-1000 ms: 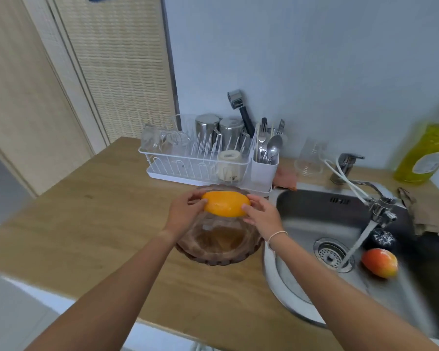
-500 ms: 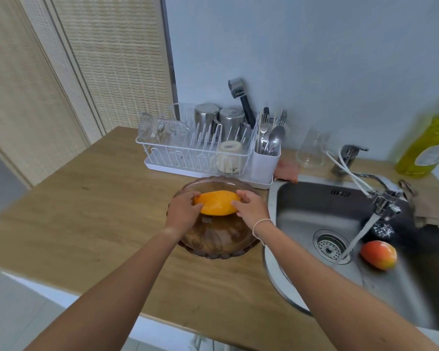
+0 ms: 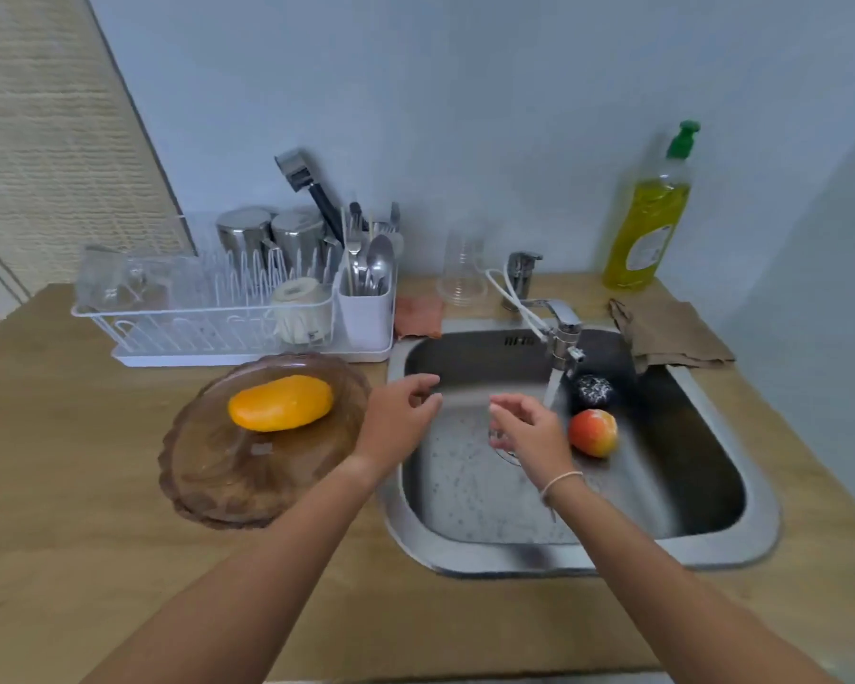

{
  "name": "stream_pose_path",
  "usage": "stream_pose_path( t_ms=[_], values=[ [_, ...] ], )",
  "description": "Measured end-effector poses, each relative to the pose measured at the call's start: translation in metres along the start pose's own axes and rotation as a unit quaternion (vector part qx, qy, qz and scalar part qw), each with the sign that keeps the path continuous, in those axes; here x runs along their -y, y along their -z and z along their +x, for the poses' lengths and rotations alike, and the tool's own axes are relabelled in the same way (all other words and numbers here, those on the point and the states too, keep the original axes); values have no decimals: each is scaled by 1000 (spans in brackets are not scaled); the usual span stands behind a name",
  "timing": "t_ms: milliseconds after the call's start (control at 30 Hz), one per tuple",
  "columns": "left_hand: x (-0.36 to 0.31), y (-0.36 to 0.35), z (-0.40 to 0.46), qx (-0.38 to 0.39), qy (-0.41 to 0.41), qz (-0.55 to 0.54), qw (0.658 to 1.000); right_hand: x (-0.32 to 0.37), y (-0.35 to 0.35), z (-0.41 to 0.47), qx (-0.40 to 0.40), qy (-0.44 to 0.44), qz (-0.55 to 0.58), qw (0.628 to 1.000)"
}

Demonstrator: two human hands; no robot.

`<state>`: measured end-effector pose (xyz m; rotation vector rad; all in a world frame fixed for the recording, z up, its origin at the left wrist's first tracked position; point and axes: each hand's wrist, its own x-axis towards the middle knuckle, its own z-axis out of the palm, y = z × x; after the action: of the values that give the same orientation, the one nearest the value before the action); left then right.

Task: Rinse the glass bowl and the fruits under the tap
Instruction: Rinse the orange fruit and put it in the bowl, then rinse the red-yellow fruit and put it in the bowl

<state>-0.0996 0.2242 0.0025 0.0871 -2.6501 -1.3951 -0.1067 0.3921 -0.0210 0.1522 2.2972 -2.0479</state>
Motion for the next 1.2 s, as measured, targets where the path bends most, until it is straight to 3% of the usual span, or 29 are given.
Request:
stream_pose_path(
  t_ms=[200,367,700,967,1200],
  values=[
    [-11,-115,1,116,92,-34,988,-46,102,17,-104,-100,-26,989],
    [-19,-183,9,162,156,-94,970,-68,152,48,-115,-160,-62,978],
    [-4,-253,50,167,270,-207,925,-93,167,107,-9,-198,-147,969],
    [-5,-289,69,162,272,-287,904,-106,168,128,10,-222,-107,969],
    [7,-274,64,173,275,-321,890,-113,163,121,10,-216,-75,973]
  ],
)
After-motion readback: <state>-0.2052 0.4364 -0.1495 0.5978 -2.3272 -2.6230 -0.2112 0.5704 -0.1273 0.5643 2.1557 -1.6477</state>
